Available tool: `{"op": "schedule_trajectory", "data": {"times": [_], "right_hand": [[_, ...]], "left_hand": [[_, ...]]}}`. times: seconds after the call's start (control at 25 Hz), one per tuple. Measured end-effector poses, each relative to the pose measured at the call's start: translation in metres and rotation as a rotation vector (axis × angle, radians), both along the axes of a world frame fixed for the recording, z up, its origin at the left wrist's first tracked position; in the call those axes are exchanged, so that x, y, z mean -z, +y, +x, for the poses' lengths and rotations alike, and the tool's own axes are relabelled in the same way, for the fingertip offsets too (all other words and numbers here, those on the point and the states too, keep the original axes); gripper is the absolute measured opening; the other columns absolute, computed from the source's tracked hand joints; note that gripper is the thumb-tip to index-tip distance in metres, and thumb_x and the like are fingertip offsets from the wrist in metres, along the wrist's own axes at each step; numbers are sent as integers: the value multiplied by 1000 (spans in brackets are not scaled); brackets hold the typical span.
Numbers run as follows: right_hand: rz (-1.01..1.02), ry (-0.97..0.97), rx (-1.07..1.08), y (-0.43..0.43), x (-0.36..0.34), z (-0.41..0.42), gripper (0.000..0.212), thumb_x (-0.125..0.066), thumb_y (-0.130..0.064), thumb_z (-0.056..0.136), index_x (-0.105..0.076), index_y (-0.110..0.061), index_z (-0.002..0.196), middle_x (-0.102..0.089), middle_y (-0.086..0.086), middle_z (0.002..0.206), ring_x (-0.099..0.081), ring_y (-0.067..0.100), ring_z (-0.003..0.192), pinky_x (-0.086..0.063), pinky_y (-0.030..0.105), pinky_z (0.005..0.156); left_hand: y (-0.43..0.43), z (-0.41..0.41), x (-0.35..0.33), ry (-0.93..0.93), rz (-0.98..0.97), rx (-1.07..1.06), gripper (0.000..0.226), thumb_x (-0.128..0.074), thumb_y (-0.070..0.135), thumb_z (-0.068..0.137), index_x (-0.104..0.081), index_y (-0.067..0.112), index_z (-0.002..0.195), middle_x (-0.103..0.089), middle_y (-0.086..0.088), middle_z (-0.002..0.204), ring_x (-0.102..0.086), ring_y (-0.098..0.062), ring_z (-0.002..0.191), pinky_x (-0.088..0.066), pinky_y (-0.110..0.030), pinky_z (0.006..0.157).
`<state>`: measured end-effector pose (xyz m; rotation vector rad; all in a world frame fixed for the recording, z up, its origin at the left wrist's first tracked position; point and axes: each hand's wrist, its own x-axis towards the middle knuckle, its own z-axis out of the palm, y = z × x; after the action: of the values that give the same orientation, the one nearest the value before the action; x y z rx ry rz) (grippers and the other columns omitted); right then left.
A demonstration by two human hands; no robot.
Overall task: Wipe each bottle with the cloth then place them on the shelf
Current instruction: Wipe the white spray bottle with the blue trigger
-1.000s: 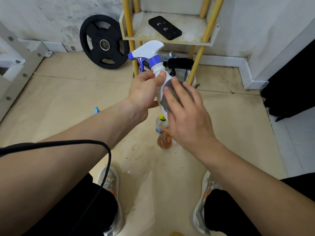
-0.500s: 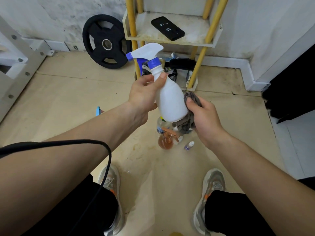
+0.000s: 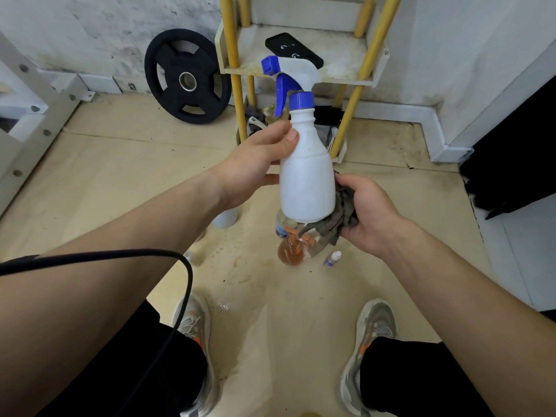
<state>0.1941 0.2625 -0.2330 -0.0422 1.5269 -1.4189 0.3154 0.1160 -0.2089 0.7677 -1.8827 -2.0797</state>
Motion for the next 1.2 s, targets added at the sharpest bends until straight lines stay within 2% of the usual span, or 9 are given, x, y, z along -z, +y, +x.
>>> {"op": "schedule_trajectory", "data": {"times": [0.16, 0.28, 0.44, 0.6, 0.72, 0.84, 0.96, 1.08, 1.2], "right_hand": [[-21, 112, -17, -2, -1, 5, 25, -52, -24, 101, -74, -13, 102, -78, 3, 99, -74, 23, 95, -57, 40, 84], [-32, 473, -49, -6, -1, 4, 26, -53, -33, 95, -74, -19, 90, -74, -3, 90, -68, 20, 89, -50, 36, 77], [-39, 1040, -196, -8, -12, 11, 37, -46, -27, 104, -58, -23, 139, -64, -8, 122, -57, 9, 108, -46, 19, 83], [7, 1746, -291, -7, -2, 34, 50, -45, -22, 99, -50, -4, 145, -52, 16, 145, -48, 34, 126, -41, 42, 109], [29, 1964, -402, 1, 18, 43, 47, -55, -12, 94, -56, -3, 140, -49, 19, 149, -47, 43, 129, -41, 49, 111], [-41, 1923, -378, 5, 21, 36, 45, -55, -12, 94, -59, -6, 138, -49, 17, 149, -48, 42, 130, -39, 49, 111], [-65, 1485, -222, 2, 12, 24, 46, -54, -17, 98, -53, -14, 144, -51, 7, 148, -49, 27, 132, -39, 40, 112], [-71, 1113, -127, 4, 2, 11, 43, -55, -20, 101, -53, -21, 144, -60, -4, 136, -56, 7, 123, -45, 20, 102], [-69, 985, -128, 3, -2, 7, 41, -55, -24, 102, -54, -25, 144, -63, -9, 134, -58, 0, 119, -42, 1, 86]], "left_hand": [[1, -2, 1, 23, 85, -33, 27, -47, 31, 105, -62, 22, 126, -72, 3, 110, -69, -19, 104, -55, -39, 82], [4, -4, 2, 5, 107, -81, 29, -46, 31, 106, -61, 18, 128, -71, 2, 110, -69, -21, 102, -57, -39, 77], [21, -11, 6, -26, 121, -138, 25, -47, 29, 106, -63, 18, 121, -71, 1, 106, -69, -19, 96, -58, -38, 72], [25, -19, 2, -63, 158, -231, 28, -47, 29, 106, -67, 15, 121, -71, 1, 95, -68, -14, 77, -57, -31, 60], [18, -17, 2, -102, 168, -306, 24, -50, 31, 104, -68, 15, 106, -69, 3, 82, -65, -14, 65, -52, -28, 54], [17, -15, 3, -111, 182, -321, 21, -51, 35, 104, -66, 20, 99, -71, 9, 75, -67, -15, 69, -58, -33, 58], [14, -13, 2, -127, 180, -227, 28, -50, 41, 103, -67, 23, 116, -73, 9, 94, -69, -20, 88, -62, -45, 80], [12, -8, 4, -133, 152, -103, 36, -51, 41, 103, -61, 26, 134, -68, 4, 124, -66, -25, 107, -60, -49, 88], [18, -6, 6, -144, -10, -55, 31, -47, 39, 105, -59, 27, 131, -66, 3, 126, -67, -24, 105, -62, -48, 82]]}}
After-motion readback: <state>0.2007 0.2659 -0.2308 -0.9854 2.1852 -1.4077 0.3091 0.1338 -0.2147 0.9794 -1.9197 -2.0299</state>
